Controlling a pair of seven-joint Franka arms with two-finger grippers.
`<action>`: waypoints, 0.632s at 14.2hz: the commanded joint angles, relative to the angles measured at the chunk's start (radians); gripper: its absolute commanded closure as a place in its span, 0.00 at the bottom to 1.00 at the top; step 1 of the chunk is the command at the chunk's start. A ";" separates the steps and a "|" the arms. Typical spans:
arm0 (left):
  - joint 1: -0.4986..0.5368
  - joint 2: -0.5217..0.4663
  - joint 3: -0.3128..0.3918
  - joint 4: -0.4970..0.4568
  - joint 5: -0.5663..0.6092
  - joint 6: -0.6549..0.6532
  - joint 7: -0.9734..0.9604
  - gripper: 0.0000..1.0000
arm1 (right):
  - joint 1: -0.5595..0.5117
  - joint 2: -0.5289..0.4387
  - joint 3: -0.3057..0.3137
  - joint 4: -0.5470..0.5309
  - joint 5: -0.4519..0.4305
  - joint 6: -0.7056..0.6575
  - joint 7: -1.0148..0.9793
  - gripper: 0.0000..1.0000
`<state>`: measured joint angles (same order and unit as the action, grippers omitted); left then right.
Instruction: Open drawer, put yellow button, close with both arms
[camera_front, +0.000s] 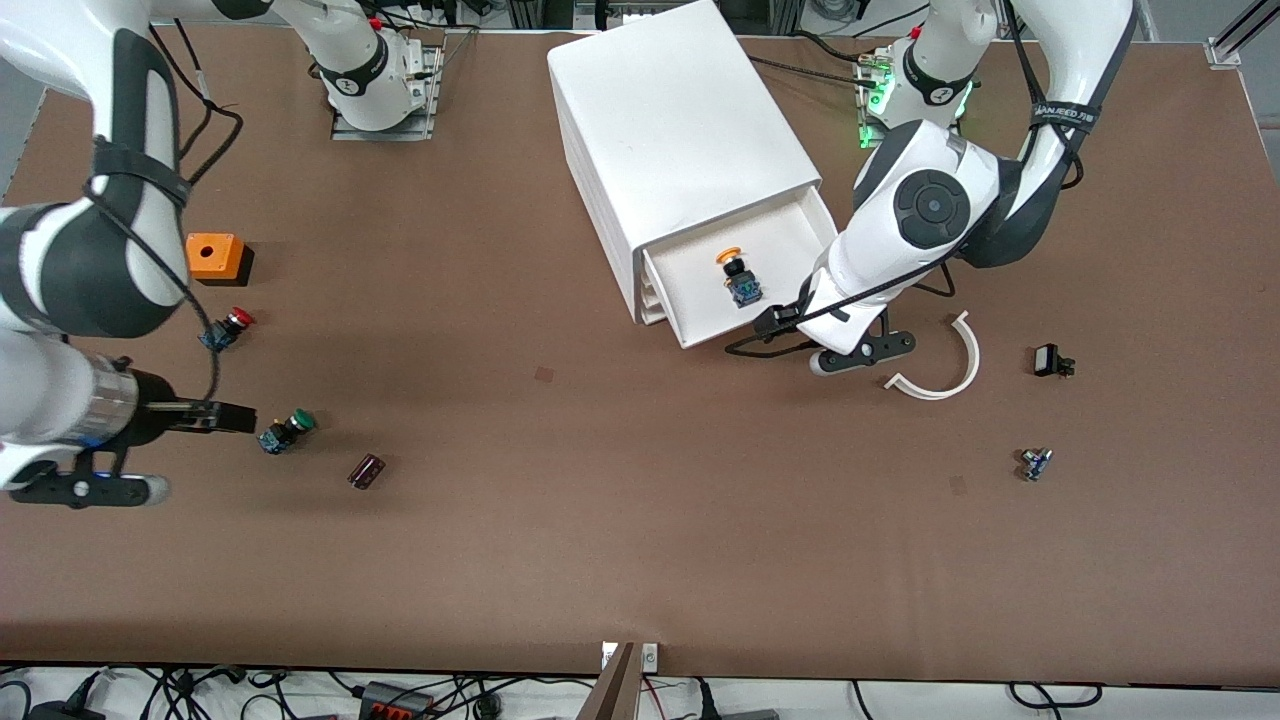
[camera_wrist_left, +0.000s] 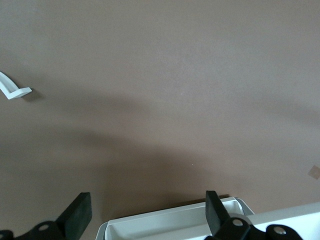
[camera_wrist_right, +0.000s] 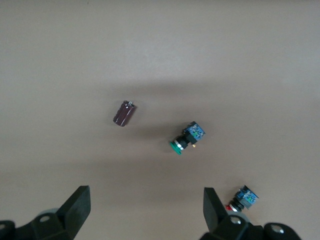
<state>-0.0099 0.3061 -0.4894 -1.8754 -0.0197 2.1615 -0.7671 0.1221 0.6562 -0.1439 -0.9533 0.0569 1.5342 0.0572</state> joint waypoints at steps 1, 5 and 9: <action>-0.013 -0.038 -0.009 -0.057 0.029 0.027 -0.040 0.00 | -0.018 -0.119 0.020 -0.094 -0.003 -0.002 -0.007 0.00; -0.019 -0.041 -0.043 -0.077 0.027 0.017 -0.093 0.00 | -0.077 -0.297 0.029 -0.304 -0.032 0.121 -0.046 0.00; -0.015 -0.058 -0.080 -0.093 0.026 -0.051 -0.127 0.00 | -0.145 -0.374 0.047 -0.378 -0.032 0.127 -0.126 0.00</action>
<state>-0.0329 0.2940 -0.5411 -1.9302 -0.0194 2.1455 -0.8626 0.0090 0.3546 -0.1358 -1.2400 0.0361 1.6356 -0.0441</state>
